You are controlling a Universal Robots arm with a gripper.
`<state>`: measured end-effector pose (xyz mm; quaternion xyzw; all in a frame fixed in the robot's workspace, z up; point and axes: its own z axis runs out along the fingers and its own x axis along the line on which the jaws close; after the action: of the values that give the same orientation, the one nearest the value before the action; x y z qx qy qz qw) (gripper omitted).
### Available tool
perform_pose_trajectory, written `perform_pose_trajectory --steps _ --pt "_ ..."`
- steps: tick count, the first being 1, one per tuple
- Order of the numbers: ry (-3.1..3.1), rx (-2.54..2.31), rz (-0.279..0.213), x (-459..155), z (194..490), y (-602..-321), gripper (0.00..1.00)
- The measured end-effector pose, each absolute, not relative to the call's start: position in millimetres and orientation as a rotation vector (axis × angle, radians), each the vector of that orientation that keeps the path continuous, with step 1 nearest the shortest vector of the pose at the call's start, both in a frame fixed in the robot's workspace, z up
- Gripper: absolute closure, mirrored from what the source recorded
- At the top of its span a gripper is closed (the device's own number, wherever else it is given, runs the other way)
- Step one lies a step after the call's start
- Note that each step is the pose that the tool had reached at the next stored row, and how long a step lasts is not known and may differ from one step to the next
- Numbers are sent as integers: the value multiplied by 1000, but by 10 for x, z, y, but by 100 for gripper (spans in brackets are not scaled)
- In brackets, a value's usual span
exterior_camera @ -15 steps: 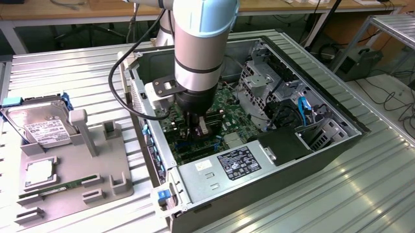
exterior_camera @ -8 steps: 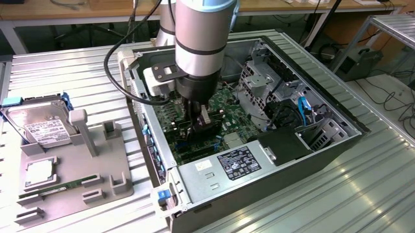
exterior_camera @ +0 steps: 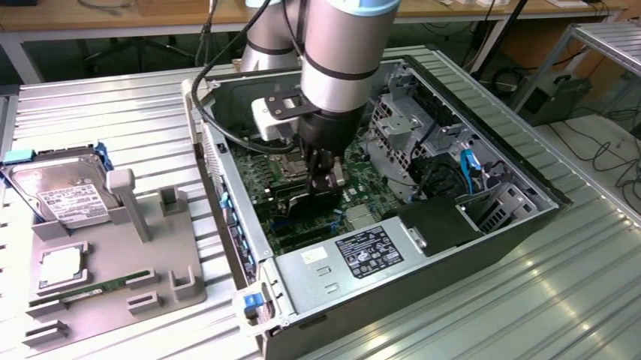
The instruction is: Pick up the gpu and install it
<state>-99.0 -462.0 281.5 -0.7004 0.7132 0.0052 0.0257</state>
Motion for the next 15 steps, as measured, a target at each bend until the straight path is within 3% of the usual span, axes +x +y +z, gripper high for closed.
perform_pose_trajectory --steps 10,15 --pt "2204 -2168 18 -952 2815 -4617 89" --pt "2204 -2168 18 -1212 2805 -4618 89"
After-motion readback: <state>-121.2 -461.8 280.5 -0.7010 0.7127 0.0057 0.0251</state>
